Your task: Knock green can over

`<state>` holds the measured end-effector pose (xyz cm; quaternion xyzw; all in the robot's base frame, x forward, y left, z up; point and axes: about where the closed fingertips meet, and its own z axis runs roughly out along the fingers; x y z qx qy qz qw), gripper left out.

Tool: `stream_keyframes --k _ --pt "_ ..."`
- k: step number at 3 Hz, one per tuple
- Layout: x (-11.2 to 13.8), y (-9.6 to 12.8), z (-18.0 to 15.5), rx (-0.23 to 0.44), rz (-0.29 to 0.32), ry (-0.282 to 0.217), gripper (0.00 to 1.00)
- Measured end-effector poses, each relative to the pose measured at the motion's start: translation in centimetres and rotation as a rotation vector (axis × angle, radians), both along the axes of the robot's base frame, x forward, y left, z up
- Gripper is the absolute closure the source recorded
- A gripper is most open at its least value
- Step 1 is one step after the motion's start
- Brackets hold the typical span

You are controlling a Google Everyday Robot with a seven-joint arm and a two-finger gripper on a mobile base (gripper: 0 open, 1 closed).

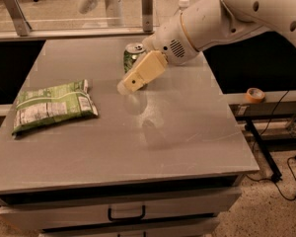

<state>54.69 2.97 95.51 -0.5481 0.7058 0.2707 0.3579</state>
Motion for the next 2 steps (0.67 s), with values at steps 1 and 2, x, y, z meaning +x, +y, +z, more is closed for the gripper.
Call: stream_keyframes --k 1,2 --pt "1.1 -0.9 -1.3 0.027 -0.042 -0.015 0.0" --pt "2.9 -3.1 -2.4 0.076 -0.114 -0.045 0.0"
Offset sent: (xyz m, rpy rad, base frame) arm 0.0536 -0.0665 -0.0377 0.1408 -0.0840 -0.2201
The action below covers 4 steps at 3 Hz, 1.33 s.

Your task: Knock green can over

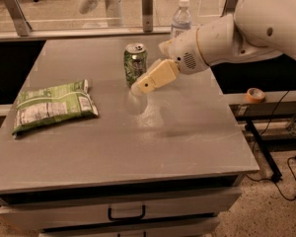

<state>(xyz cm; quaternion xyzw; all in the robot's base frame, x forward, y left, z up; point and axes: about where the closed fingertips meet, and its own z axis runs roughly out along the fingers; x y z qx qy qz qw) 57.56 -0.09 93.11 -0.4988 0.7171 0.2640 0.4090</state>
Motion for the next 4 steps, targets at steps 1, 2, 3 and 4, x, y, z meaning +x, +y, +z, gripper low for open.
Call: stream_keyframes --k 1,2,3,4 --pt "2.2 0.3 -1.2 0.051 -0.02 -0.027 0.0" --pt "4.5 2.2 -2.8 0.101 0.009 -0.038 0.0" --pt "6.2 3.4 -4.2 0.181 0.045 -0.064 0.18" --pt "7.4 3.6 -4.5 0.217 0.091 -0.116 0.41"
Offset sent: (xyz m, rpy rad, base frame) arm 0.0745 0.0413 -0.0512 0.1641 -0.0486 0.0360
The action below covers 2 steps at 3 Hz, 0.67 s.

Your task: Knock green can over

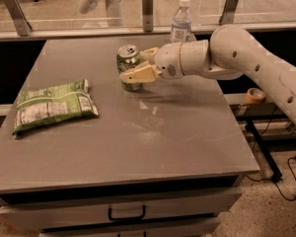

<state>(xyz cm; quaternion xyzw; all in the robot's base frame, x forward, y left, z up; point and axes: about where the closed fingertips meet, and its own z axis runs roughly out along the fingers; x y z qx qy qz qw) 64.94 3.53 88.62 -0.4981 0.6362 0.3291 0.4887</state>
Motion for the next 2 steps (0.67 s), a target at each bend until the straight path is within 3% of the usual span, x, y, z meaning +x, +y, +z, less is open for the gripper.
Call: stream_keyframes --k 1,2 --pt "0.4 0.2 0.2 -0.008 0.011 -0.033 0.65" --pt "-0.5 0.5 1.4 -0.118 0.027 -0.042 0.88"
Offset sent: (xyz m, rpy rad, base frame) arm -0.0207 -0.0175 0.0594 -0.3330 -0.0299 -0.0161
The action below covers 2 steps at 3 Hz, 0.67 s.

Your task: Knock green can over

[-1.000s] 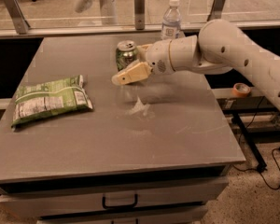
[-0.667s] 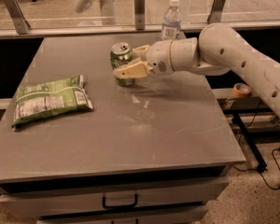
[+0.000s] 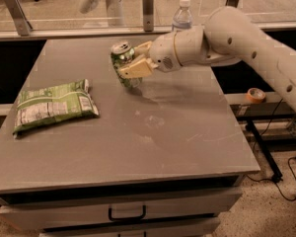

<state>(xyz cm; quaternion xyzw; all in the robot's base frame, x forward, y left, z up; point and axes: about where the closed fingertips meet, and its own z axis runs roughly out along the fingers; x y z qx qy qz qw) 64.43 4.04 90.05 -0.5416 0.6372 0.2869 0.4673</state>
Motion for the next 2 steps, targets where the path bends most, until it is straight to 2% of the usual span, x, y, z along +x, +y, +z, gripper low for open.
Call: stream_keyframes --k 1,2 --pt "-2.4 0.0 2.2 -0.239 0.011 0.027 1.0" --pt "-5.4 0.0 0.8 -0.501 0.02 0.119 1.0"
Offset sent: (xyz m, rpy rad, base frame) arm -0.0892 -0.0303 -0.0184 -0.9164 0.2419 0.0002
